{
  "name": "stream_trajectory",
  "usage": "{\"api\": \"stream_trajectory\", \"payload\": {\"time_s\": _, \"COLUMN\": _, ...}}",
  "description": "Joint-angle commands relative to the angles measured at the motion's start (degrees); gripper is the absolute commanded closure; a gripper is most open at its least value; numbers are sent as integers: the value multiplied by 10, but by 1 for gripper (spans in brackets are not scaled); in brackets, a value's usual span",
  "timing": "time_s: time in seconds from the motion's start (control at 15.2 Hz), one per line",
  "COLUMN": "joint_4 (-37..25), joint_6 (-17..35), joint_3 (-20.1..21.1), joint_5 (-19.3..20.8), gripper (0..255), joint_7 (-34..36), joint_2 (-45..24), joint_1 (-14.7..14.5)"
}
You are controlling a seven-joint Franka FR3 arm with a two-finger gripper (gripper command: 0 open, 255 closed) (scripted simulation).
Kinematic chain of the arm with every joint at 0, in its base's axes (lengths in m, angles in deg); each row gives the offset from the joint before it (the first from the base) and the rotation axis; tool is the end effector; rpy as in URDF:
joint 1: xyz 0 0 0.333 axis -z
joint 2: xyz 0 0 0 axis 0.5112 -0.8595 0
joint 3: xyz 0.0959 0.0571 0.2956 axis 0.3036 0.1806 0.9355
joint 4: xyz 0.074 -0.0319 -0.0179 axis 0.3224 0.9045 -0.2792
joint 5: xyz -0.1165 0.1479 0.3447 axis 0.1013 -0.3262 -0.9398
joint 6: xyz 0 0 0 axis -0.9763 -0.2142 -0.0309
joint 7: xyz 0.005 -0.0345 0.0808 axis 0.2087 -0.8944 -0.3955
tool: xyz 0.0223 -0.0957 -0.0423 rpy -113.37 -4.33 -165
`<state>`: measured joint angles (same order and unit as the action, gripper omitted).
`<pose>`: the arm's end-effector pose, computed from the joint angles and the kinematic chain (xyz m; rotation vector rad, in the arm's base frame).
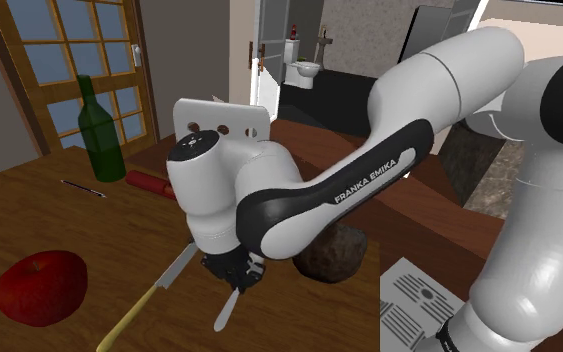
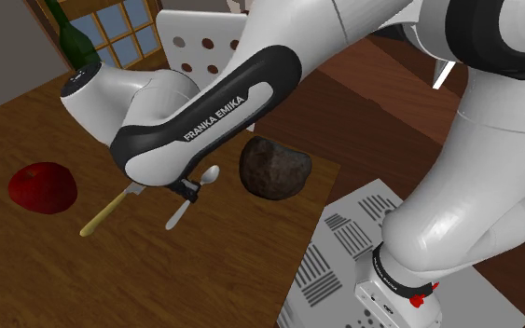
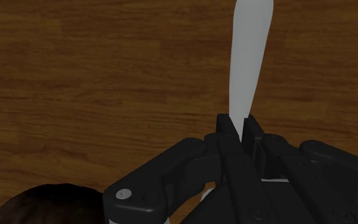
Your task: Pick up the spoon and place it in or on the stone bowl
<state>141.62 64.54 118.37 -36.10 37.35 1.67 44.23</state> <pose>0.3719 0.4098 0.3544 2.5937 -1.3841 0.0814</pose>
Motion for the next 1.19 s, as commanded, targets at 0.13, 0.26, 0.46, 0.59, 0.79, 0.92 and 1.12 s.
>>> {"api": "stream_trajectory", "payload": {"time_s": 0.13, "joint_4": -11, "joint_6": -20, "joint_3": 18, "joint_5": -23, "gripper": 255, "joint_7": -18, "joint_2": 22, "joint_1": 18}}
{"api": "stream_trajectory", "payload": {"time_s": 0.26, "joint_4": -18, "joint_6": -31, "joint_3": 26, "joint_5": -34, "gripper": 255, "joint_7": -26, "joint_2": 33, "joint_1": 26}}
{"api": "stream_trajectory", "payload": {"time_s": 0.46, "joint_4": -30, "joint_6": -49, "joint_3": 37, "joint_5": -51, "gripper": 255, "joint_7": -39, "joint_2": 49, "joint_1": 38}}
{"api": "stream_trajectory", "payload": {"time_s": 0.59, "joint_4": -39, "joint_6": -60, "joint_3": 44, "joint_5": -61, "gripper": 255, "joint_7": -47, "joint_2": 59, "joint_1": 45}}
{"api": "stream_trajectory", "payload": {"time_s": 0.79, "joint_4": -53, "joint_6": -78, "joint_3": 54, "joint_5": -76, "gripper": 255, "joint_7": -59, "joint_2": 74, "joint_1": 55}}
{"api": "stream_trajectory", "payload": {"time_s": 0.92, "joint_4": -62, "joint_6": -91, "joint_3": 59, "joint_5": -85, "gripper": 255, "joint_7": -67, "joint_2": 83, "joint_1": 62}}
{"api": "stream_trajectory", "payload": {"time_s": 1.12, "joint_4": -78, "joint_6": -110, "joint_3": 66, "joint_5": -98, "gripper": 255, "joint_7": -77, "joint_2": 96, "joint_1": 70}}
